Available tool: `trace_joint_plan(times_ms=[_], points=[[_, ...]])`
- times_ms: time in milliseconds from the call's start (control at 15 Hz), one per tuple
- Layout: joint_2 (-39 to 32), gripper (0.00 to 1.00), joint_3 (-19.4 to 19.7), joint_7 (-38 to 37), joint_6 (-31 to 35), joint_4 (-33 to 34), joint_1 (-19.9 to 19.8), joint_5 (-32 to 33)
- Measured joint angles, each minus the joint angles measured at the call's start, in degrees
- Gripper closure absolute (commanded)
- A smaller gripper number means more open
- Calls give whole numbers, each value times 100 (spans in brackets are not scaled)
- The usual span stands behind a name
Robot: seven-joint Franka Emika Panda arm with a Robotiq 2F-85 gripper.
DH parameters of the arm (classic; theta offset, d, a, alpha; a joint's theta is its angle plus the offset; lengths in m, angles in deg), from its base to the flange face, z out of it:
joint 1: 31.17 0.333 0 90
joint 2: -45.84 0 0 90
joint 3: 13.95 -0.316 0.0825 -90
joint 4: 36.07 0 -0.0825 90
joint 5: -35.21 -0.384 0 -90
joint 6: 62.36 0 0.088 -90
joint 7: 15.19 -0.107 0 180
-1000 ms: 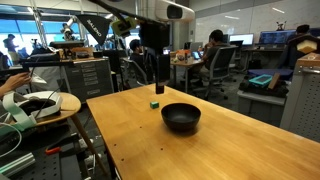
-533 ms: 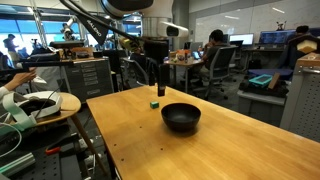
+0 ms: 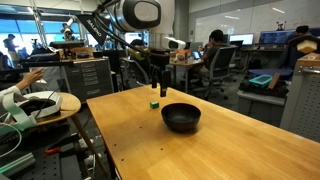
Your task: Place the block in the bowl
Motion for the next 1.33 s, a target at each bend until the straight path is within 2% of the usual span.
trace_joint_plan(times_ms=[667,1333], points=[[-1528,0,-25,-678,417,1220,530,288],[-2445,0,-22,-1163,412,2078,1189,545]])
